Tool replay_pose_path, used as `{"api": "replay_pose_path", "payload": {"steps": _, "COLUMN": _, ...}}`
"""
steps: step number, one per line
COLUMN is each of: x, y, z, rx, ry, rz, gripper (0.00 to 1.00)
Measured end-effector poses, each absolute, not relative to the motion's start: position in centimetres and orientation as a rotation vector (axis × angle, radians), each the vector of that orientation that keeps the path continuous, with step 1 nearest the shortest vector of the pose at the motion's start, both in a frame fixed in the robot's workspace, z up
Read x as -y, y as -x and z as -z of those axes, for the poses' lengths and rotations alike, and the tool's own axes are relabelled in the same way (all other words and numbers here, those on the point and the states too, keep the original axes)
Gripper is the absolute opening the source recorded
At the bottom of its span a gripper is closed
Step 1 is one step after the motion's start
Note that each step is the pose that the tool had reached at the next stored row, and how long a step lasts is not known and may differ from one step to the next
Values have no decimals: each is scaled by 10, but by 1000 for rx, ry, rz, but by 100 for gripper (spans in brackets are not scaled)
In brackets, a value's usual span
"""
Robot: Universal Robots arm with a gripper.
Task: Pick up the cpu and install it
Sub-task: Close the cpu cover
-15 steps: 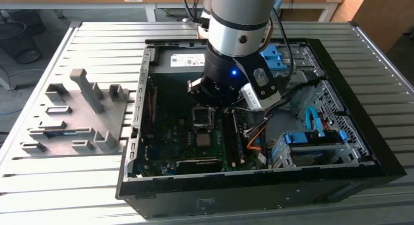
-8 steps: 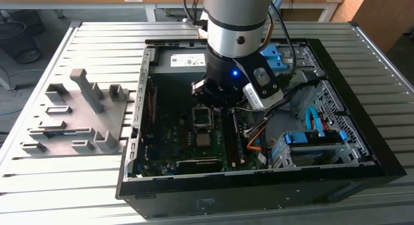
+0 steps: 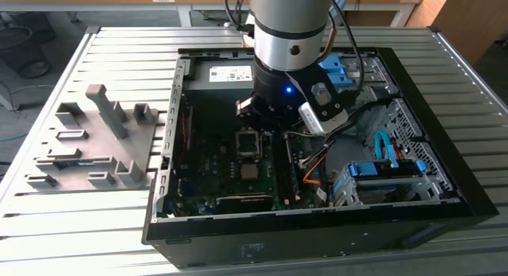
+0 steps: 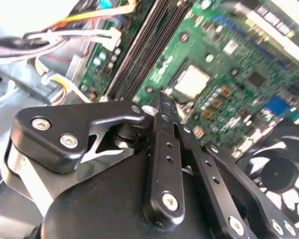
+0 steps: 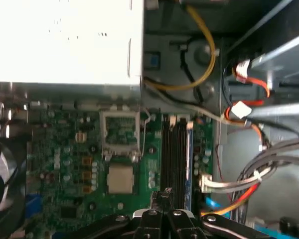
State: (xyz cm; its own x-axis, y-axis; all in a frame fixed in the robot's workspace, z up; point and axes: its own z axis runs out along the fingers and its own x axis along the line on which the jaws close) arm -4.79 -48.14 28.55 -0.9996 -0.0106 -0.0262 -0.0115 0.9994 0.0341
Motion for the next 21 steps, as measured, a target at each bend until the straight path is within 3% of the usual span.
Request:
{"api": "replay_pose_path", "payload": {"steps": 5, "x": 481, "y": 48, "z": -285, "rx": -3109, "ry": 15, "rz": -194, "gripper": 10}}
{"api": "replay_pose_path", "payload": {"steps": 21, "x": 481, "y": 48, "z": -285, "rx": -3106, "ry": 301, "rz": -204, "gripper": 10}}
